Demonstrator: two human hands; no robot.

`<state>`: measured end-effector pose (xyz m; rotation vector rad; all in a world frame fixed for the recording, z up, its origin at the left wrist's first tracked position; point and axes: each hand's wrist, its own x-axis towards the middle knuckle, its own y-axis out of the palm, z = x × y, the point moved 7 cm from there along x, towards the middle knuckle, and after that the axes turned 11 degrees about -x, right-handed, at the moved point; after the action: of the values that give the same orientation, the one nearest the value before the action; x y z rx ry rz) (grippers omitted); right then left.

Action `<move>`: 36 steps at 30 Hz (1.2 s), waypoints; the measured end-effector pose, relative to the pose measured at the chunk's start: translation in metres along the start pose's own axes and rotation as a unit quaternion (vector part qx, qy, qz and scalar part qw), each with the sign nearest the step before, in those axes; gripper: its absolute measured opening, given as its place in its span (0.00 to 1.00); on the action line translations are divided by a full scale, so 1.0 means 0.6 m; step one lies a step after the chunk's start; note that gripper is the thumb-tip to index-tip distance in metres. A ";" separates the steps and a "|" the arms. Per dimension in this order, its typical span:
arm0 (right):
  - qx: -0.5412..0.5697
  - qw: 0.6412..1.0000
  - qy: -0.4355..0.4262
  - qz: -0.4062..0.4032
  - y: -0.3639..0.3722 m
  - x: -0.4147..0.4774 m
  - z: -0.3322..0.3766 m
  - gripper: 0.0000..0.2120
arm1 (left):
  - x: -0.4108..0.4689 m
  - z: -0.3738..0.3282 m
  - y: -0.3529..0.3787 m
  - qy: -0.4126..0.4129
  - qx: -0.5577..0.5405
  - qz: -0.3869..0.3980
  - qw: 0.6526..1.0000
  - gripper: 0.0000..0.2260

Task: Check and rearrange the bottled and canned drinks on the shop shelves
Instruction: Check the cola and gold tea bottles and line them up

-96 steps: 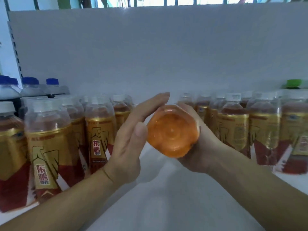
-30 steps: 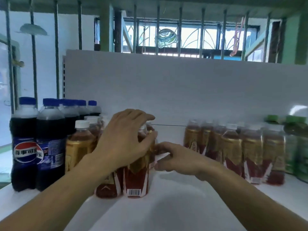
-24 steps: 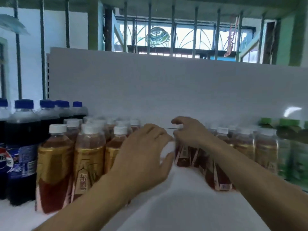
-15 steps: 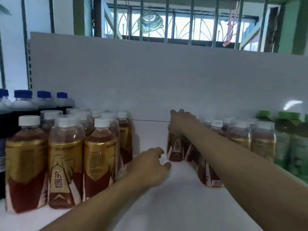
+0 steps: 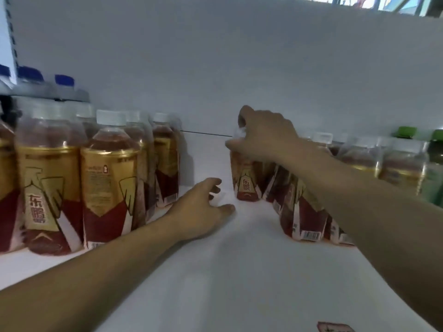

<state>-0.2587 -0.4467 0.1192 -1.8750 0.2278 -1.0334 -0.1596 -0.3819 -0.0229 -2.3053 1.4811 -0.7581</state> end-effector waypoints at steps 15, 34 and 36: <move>0.482 0.870 0.083 -0.061 0.014 -0.086 -0.006 0.19 | -0.046 -0.053 0.025 0.009 -0.324 0.111 0.940 0.27; 0.663 0.742 0.089 0.043 0.040 -0.107 -0.010 0.31 | -0.064 -0.068 0.042 -0.007 -0.378 0.126 0.917 0.21; 0.678 0.729 0.089 0.030 0.037 -0.108 -0.013 0.21 | -0.071 -0.073 0.054 -0.025 -0.407 0.170 0.897 0.23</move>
<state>-0.2992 -0.4283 0.0663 -0.4127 -0.3206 -0.8889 -0.2229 -0.3556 -0.0150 -2.4060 2.4185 0.0629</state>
